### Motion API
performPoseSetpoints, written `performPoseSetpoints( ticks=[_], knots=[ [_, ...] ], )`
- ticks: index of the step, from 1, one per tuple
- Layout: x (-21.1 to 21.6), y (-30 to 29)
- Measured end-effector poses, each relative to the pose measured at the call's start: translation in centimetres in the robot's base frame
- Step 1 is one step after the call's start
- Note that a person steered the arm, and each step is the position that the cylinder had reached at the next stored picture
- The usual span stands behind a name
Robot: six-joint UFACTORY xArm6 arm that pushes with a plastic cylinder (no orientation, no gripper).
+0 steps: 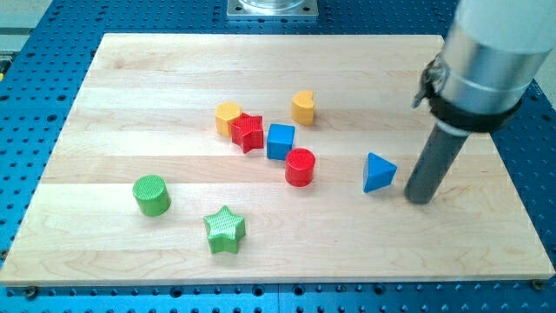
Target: Move the triangle into the green star
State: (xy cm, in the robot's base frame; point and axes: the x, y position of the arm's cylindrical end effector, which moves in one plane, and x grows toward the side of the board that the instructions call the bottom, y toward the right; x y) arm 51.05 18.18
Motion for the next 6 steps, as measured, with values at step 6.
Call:
performPoseSetpoints(
  ticks=[6],
  knots=[
    [1.4, -21.1]
  ],
)
